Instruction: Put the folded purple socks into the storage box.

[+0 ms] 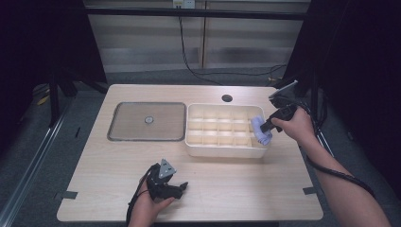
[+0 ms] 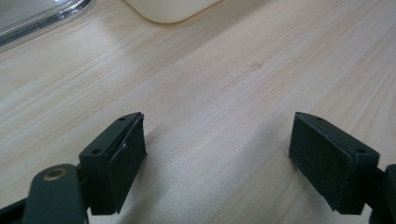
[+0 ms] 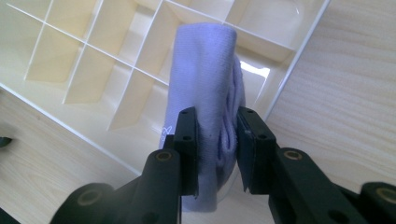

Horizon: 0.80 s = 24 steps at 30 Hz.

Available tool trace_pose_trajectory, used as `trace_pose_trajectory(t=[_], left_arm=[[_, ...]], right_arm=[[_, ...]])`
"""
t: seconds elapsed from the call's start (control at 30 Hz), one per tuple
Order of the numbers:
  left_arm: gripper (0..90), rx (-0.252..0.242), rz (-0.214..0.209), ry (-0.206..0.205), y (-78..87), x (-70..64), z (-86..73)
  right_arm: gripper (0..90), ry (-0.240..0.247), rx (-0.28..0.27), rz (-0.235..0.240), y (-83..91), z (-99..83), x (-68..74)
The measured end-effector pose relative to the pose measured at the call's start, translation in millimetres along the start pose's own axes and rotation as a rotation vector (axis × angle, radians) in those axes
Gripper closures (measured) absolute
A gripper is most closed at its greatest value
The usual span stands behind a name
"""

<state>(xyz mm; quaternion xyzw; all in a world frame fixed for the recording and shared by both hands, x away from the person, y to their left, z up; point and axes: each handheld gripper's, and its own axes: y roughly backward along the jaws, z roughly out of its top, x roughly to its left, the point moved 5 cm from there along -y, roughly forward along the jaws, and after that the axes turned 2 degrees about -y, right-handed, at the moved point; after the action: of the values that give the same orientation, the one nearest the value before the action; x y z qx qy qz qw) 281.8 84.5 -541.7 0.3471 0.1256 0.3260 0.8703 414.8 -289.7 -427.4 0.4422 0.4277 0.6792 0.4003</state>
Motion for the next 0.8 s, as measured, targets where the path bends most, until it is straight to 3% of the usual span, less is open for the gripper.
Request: trace_pose_trajectory(t=[0.8], left_arm=[[18.2, -0.001, -0.001, 0.006, -0.1, -0.5, -0.1]], right_arm=[[71.6, 0.038, 0.053, -0.034, -17.0, -7.2, 4.5]])
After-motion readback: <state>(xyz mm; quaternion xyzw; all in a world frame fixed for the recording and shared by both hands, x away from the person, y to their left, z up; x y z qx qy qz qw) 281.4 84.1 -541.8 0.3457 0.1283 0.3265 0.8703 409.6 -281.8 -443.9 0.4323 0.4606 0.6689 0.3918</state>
